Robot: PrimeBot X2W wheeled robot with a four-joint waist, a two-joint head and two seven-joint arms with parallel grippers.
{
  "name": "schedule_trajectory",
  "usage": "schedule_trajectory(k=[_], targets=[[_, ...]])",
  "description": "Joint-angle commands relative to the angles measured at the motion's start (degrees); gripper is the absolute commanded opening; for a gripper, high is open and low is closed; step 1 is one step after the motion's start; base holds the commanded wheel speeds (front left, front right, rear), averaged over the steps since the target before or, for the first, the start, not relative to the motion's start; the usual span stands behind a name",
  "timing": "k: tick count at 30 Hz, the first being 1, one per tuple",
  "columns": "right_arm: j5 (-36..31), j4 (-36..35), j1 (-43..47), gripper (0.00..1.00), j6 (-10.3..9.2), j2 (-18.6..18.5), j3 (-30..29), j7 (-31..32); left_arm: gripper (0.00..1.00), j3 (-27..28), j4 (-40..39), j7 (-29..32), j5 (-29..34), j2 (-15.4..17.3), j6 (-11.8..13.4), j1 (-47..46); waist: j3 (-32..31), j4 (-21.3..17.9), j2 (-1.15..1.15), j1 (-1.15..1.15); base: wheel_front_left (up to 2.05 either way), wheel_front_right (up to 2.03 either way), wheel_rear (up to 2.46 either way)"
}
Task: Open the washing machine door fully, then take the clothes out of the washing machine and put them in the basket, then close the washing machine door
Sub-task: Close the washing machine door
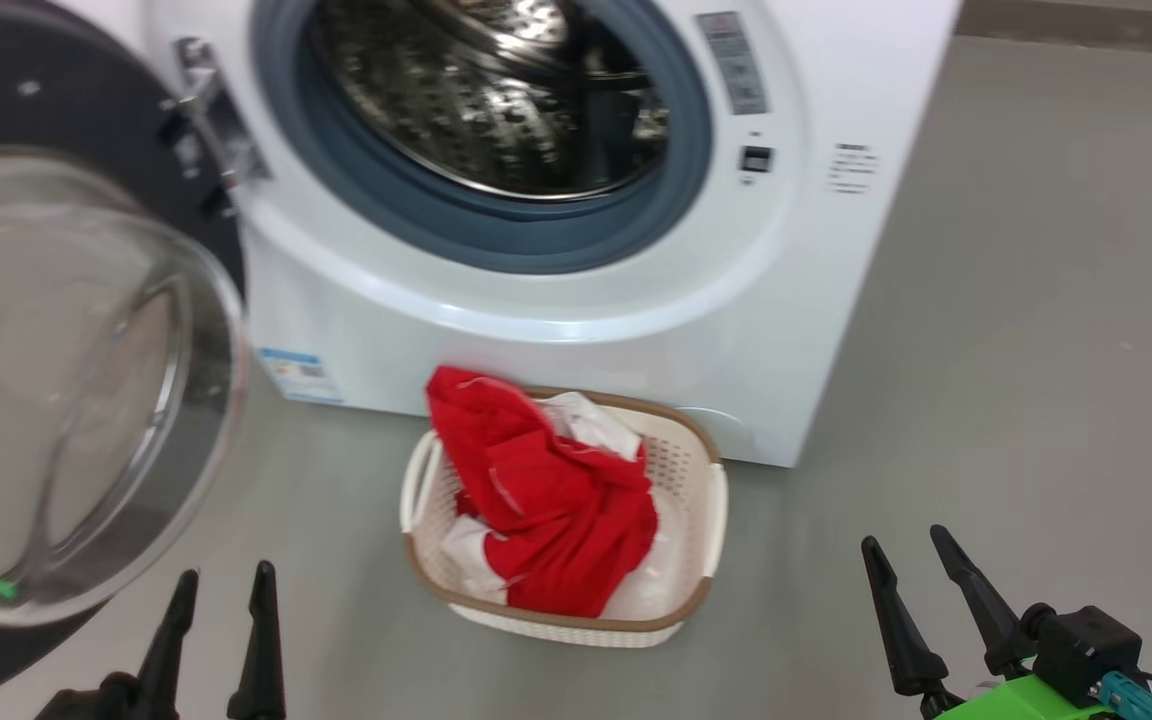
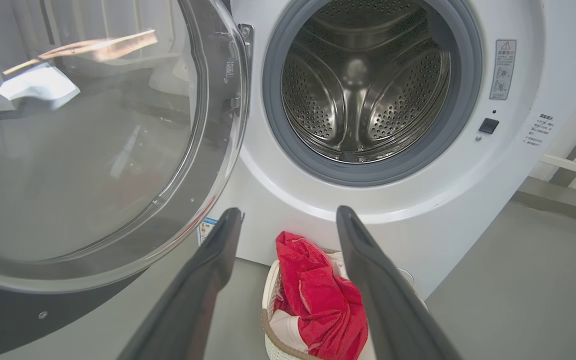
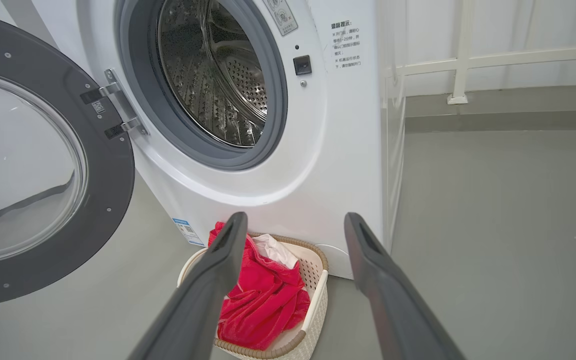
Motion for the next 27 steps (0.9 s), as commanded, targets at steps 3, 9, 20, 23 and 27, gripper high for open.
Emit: schedule_trajectory(k=[3, 9, 20, 23, 27], targets=[[-0.4, -1.1, -0.8, 1.00, 0.44, -1.0, 1.7, -0.4, 1.00, 1.1, -0.7, -0.3, -1.2, 0.4, -0.3, 0.3, -0.5, 6.4, 0.00, 0.00, 0.00, 0.00, 0.00], [-0.1, -0.7, -0.4, 1.00, 0.44, -1.2, 2.2, -0.4, 1.00, -0.6, -0.1, -0.3, -2.6, 0.4, -0.3, 0.8, -1.2, 11.8, 0.00, 0.00, 0.00, 0.00, 0.00], [0.2, -0.1, -0.6, 1.00, 0.44, -1.1, 4.4, -0.4, 1.00, -0.9, -0.5, -0.3, -4.7, 0.4, -0.3, 2.5, -2.1, 18.0, 0.00, 0.00, 0.00, 0.00, 0.00], [0.4, 0.3, -1.4, 1.00, 0.44, -1.3, 5.5, -0.4, 1.00, -0.5, -1.0, -0.3, -5.5, 0.4, -0.3, 2.9, -2.0, 18.2, 0.00, 0.00, 0.00, 0.00, 0.00], [0.6, 0.8, -2.1, 1.00, 0.44, -1.6, 6.2, -0.4, 1.00, -0.5, -1.5, -0.3, -6.1, 0.4, 0.0, 3.2, -1.9, 18.3, 0.00, 0.00, 0.00, 0.00, 0.00]])
